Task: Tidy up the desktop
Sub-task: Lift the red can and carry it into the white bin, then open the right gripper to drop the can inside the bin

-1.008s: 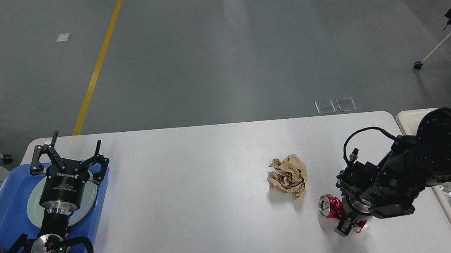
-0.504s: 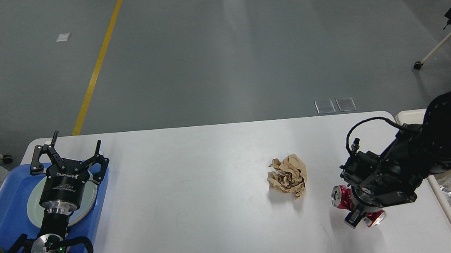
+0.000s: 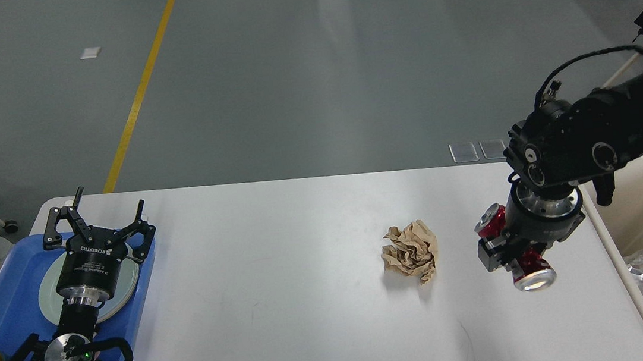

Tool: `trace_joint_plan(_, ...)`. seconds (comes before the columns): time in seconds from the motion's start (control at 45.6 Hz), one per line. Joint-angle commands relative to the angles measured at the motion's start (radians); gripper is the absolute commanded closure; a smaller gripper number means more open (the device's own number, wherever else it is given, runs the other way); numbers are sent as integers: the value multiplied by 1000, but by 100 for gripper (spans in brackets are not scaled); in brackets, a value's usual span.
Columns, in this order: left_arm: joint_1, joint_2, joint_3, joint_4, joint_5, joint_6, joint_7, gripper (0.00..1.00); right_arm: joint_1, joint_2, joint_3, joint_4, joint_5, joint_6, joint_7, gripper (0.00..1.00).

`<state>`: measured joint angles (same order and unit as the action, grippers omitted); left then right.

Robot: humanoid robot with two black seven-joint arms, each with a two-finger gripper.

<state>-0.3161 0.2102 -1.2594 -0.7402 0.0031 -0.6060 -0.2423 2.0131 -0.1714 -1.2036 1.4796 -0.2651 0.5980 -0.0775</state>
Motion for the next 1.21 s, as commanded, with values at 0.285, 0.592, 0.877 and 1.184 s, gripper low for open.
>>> trace_joint_plan(0.285, 0, 0, 0, 1, 0, 0, 0, 3, 309, -60, -162, 80, 176, 167, 5, 100)
trace_joint_plan(0.592, 0, 0, 0, 1, 0, 0, 0, 3, 227, -195, -307, 36, 196, 20, 4, 100)
trace_joint_plan(0.877, 2, 0, 0, 1, 0, 0, 0, 3, -129, -395, -306, -294, 182, -27, 1, 100)
trace_joint_plan(1.184, 0, 0, 0, 1, 0, 0, 0, 3, -726, -471, -36, -774, 198, -155, 1, 100)
